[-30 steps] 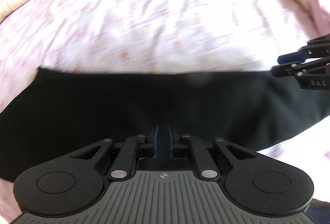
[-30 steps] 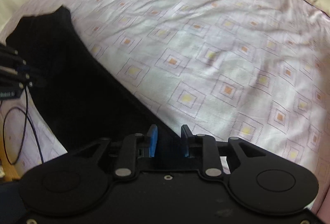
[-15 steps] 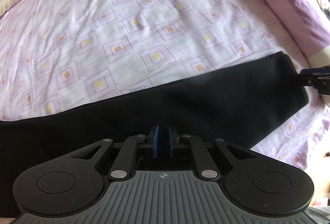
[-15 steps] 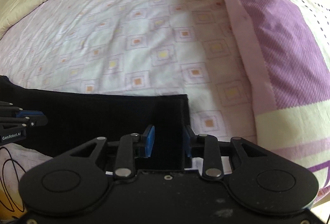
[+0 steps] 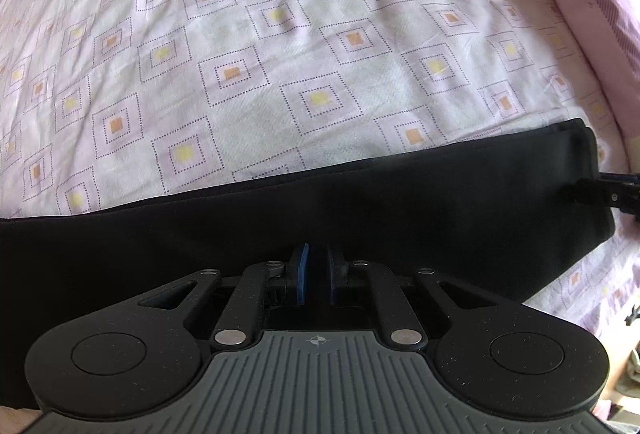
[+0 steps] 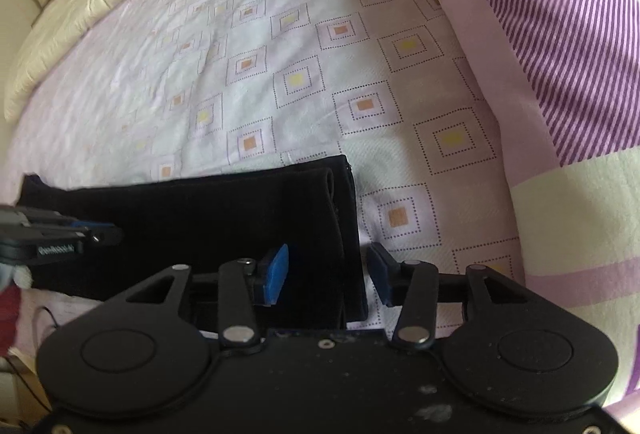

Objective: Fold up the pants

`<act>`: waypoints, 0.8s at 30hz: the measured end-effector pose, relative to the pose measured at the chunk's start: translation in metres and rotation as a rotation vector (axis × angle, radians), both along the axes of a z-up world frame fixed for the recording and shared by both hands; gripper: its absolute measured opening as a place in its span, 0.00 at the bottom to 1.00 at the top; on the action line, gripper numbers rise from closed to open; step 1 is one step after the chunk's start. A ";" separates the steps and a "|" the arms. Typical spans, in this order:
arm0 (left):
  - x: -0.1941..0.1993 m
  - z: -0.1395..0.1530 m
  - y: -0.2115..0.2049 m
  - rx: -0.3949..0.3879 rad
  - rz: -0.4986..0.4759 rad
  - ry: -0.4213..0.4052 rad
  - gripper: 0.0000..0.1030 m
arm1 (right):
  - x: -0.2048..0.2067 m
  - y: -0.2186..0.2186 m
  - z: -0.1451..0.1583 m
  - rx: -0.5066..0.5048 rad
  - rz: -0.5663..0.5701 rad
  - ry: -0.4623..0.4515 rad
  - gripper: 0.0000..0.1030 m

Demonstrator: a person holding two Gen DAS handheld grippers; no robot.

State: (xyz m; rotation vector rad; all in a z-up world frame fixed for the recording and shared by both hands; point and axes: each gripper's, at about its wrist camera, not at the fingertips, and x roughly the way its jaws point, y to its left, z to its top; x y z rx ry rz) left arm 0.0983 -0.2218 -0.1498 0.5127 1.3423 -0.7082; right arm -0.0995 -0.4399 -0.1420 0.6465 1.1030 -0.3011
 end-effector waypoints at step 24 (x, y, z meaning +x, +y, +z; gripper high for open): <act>-0.001 0.000 0.002 -0.012 -0.007 -0.038 0.10 | 0.002 0.005 0.063 0.266 -0.091 -0.187 0.09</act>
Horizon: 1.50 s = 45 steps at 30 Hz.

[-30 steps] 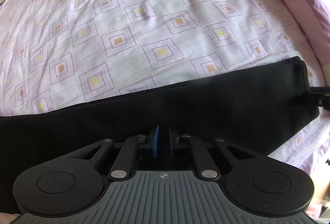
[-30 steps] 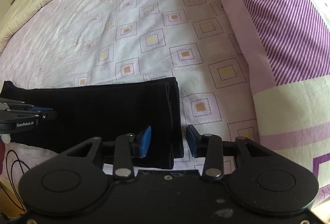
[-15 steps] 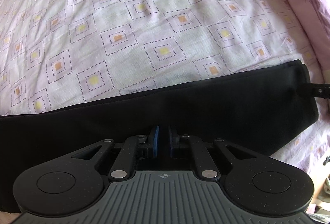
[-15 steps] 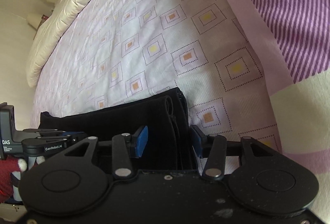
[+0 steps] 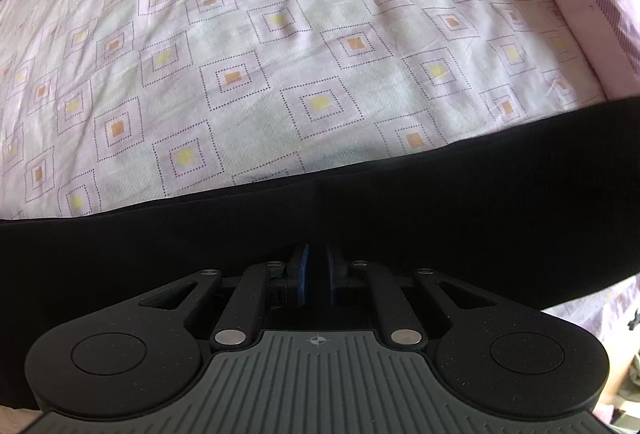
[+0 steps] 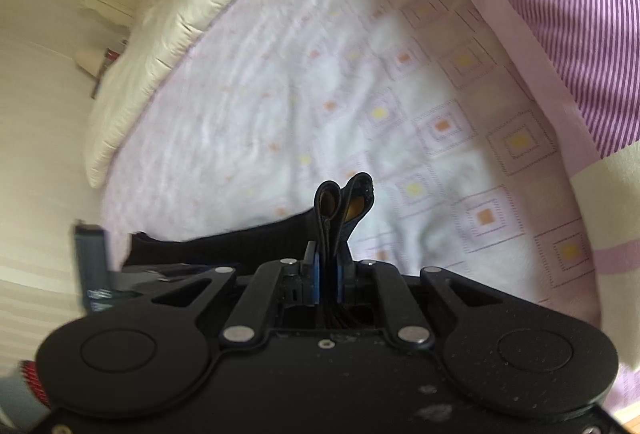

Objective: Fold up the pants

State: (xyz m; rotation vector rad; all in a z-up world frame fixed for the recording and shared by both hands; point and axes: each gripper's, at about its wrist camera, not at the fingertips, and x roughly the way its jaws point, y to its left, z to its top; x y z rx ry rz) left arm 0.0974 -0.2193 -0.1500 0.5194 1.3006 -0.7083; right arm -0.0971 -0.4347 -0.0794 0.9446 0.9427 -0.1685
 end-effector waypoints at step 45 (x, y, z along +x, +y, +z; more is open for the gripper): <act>0.113 0.042 0.290 -0.105 0.304 0.033 0.11 | 0.191 0.303 -0.033 -0.100 0.187 0.081 0.10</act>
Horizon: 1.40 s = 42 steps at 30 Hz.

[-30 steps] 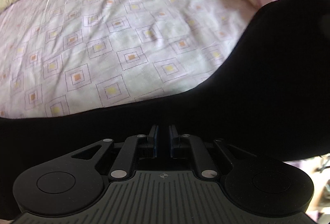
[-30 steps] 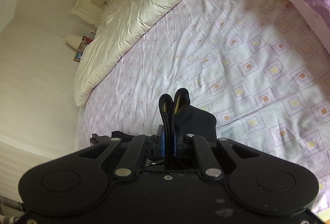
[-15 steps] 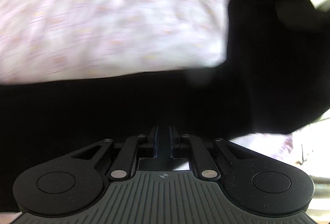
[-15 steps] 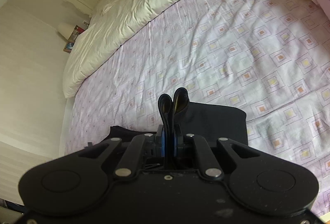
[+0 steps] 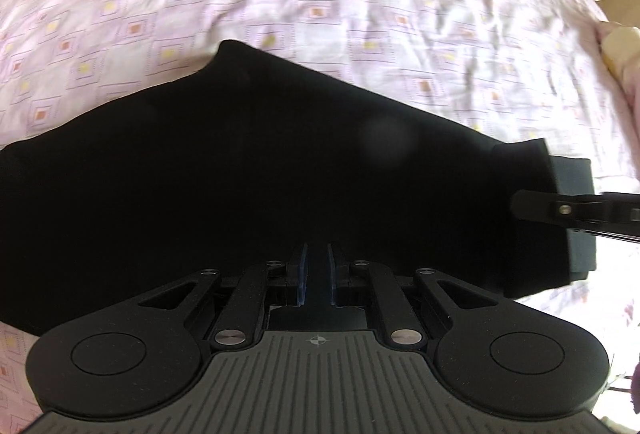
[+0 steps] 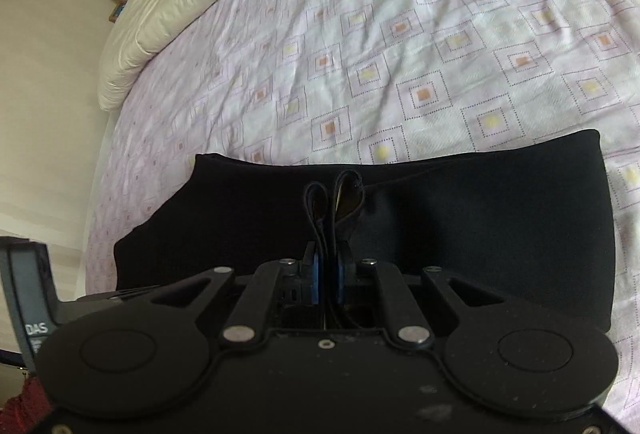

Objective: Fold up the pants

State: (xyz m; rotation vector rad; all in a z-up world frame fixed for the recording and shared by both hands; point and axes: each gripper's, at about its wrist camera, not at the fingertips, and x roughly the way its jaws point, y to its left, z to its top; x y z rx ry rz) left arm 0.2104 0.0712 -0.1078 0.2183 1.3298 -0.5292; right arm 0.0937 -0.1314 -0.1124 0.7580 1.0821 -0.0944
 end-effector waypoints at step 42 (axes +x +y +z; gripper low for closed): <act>-0.034 -0.015 -0.101 0.050 -0.133 0.056 0.11 | -0.013 -0.119 -0.029 -0.197 -0.019 0.165 0.00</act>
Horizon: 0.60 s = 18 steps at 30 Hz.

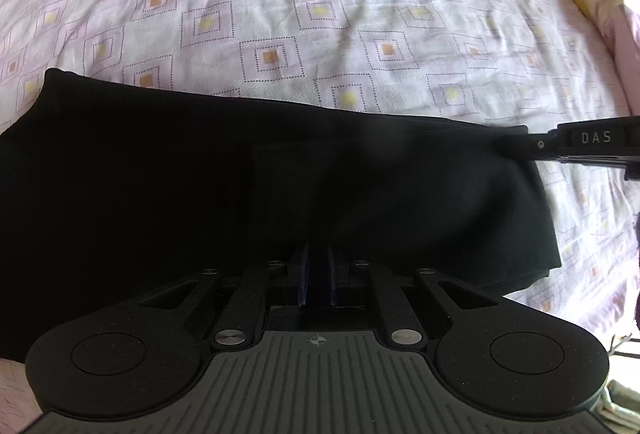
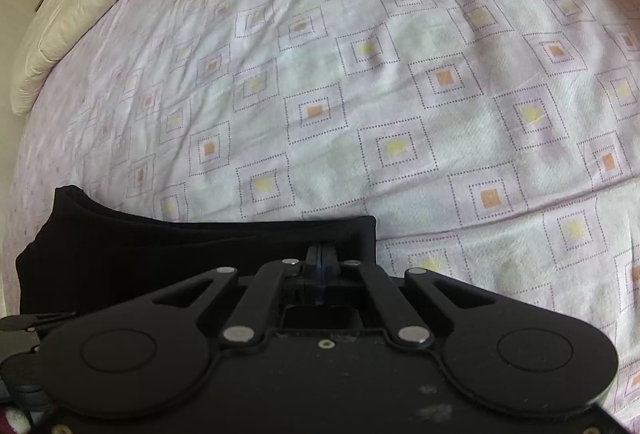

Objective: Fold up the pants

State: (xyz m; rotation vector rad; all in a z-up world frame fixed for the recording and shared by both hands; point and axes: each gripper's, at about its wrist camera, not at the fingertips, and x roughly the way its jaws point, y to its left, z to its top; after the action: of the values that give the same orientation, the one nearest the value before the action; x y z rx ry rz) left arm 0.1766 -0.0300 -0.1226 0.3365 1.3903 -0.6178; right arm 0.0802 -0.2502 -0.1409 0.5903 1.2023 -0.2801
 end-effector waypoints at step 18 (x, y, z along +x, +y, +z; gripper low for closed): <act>-0.033 -0.003 0.016 0.046 0.126 0.050 0.11 | -0.066 0.050 -0.004 -0.060 0.277 0.077 0.09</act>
State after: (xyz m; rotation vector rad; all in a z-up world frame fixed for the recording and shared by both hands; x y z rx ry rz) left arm 0.1438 -0.0141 -0.1258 0.2692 1.4635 -0.4935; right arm 0.0144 -0.2003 -0.1448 0.3577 1.3287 -0.1044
